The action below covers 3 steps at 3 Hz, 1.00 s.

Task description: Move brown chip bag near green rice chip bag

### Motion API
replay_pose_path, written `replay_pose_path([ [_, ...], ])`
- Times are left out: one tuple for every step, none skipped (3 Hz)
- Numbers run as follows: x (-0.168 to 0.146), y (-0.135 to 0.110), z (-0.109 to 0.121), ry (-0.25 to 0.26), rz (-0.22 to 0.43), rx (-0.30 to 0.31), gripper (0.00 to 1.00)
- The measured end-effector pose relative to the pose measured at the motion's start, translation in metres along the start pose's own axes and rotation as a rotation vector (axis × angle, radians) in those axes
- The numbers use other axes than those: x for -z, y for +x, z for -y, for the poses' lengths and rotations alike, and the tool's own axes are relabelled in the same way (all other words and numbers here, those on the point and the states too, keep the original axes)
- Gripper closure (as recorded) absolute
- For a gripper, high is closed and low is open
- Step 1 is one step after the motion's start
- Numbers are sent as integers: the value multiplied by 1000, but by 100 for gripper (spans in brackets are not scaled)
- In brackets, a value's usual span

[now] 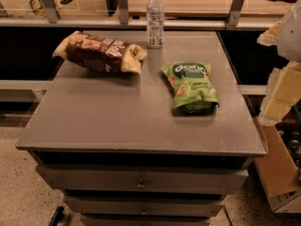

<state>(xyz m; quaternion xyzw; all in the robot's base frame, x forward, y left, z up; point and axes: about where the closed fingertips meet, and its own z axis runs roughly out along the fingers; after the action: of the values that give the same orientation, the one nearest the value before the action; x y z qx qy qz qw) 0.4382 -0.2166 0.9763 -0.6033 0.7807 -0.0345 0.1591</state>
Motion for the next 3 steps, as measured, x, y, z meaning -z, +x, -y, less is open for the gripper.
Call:
replay_pose_path([
  [0,0,0,0,0,0,0],
  [2,-5,-1,7,13,18,0],
  [9,-33,-4,55,66,55,0],
])
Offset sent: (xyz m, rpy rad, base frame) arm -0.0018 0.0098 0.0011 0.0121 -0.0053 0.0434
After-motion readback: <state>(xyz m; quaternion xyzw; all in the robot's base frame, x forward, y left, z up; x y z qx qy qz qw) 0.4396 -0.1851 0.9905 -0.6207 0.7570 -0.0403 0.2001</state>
